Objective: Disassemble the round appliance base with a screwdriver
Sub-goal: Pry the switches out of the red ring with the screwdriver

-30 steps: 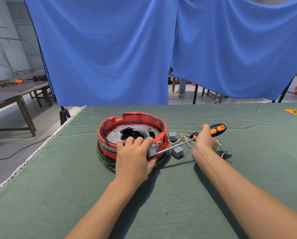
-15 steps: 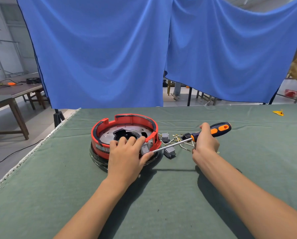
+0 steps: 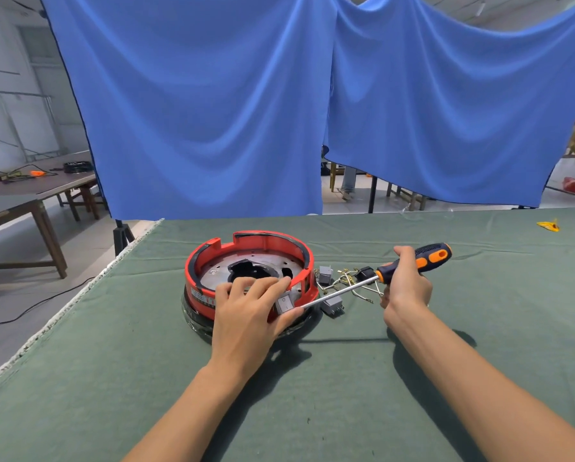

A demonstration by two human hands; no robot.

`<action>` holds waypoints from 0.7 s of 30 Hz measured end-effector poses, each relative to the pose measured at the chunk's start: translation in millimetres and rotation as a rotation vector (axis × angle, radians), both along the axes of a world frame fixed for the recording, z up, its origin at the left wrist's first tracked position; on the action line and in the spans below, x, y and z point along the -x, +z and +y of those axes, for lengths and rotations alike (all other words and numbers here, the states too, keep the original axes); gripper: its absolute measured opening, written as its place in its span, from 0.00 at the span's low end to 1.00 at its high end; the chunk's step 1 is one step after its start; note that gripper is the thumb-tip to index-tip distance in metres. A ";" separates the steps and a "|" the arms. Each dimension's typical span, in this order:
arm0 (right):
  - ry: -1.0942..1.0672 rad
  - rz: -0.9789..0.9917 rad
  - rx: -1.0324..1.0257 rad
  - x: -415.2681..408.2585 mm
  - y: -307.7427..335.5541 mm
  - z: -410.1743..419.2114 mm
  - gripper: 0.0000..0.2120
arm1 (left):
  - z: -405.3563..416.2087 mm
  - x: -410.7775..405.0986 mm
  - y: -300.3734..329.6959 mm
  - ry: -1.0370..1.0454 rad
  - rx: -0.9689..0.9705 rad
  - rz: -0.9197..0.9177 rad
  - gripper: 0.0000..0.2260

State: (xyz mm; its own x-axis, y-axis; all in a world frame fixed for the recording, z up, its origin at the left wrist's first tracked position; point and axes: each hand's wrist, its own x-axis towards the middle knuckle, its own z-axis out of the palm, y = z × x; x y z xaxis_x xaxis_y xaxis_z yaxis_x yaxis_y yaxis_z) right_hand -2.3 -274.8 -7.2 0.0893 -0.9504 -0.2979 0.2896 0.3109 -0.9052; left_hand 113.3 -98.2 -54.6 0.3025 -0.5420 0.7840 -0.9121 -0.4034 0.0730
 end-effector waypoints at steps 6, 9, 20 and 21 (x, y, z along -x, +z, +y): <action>0.005 -0.049 -0.080 0.5 -7.2 -14.4 0.16 | 1.2 2.0 1.1 -0.055 0.026 0.094 0.21; 0.026 -0.119 -0.133 -0.7 -5.6 -20.8 0.15 | 0.4 2.4 0.6 -0.076 0.056 0.123 0.20; 0.379 -0.530 -0.227 3.0 25.3 -18.7 0.15 | -7.4 20.4 17.4 -0.162 0.223 0.191 0.17; 0.415 -0.518 -0.215 3.3 27.5 -16.1 0.16 | -9.1 23.2 23.2 -0.182 0.247 0.215 0.16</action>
State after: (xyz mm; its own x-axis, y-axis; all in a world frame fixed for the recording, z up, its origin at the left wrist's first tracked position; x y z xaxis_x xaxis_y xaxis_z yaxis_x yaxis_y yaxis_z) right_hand -5.6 -290.9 20.3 0.6137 -0.7317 -0.2966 0.4858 0.6461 -0.5888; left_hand 90.1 -107.2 -31.4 0.3910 -0.4042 0.8269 -0.9203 -0.1826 0.3460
